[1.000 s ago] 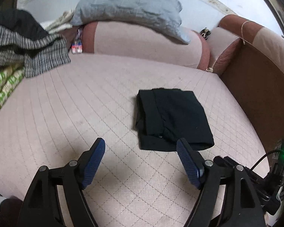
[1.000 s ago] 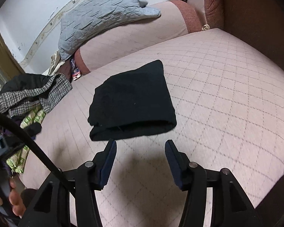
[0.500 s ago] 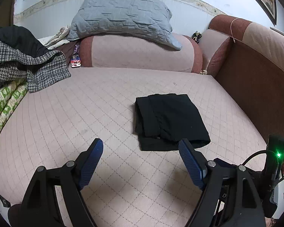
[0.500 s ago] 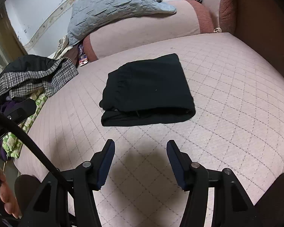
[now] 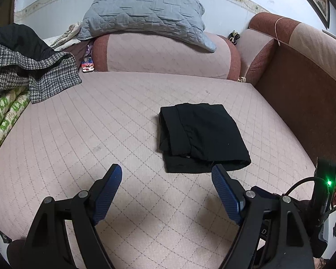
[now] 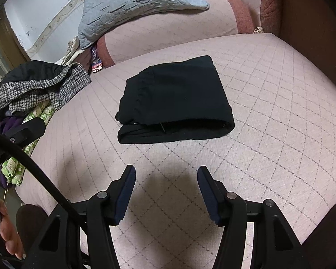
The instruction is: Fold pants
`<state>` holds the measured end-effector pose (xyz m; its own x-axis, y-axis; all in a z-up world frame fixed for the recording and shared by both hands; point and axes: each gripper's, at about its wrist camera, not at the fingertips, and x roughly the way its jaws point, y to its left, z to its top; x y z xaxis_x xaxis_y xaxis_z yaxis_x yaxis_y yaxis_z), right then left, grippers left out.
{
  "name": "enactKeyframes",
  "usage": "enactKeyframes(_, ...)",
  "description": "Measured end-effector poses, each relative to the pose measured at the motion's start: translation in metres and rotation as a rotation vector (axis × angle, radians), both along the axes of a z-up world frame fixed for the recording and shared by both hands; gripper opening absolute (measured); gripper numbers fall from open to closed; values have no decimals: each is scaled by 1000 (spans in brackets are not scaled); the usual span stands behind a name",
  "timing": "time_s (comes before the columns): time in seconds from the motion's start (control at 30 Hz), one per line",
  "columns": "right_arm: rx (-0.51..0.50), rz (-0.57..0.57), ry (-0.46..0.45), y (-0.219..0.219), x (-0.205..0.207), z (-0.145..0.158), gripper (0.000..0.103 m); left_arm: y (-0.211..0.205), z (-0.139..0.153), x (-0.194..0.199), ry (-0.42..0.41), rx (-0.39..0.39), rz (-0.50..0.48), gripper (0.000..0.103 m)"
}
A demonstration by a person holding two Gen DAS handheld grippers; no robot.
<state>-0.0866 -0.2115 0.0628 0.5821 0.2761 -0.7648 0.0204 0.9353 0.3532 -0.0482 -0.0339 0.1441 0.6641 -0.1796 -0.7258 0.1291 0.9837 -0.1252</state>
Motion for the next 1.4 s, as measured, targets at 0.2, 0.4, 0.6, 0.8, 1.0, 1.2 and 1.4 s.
enactKeyframes(0.2,14,-9,18,-4,1,-7,63,-3,-8,5,25,12,0,82)
enactKeyframes(0.4,34,-14,41,-8,4,-17,63,-6,-19,12,58,28,2,82)
enactKeyframes(0.6,17,29,18,0,8,-13,63,3,-27,16,36,-30,45,82)
enactKeyframes(0.8,-112,-24,-125,9,9,10,73,33,13,-14,-282,-44,223,99)
enactKeyframes(1.0,-163,-162,-301,-10,3,51,73,48,56,-46,-508,-77,304,103)
enactKeyframes(1.2,-133,-207,-456,-29,-20,100,72,41,83,-51,-515,-58,280,103)
enactKeyframes(1.4,98,-193,-419,-50,-30,103,62,28,73,-50,-422,-110,196,103)
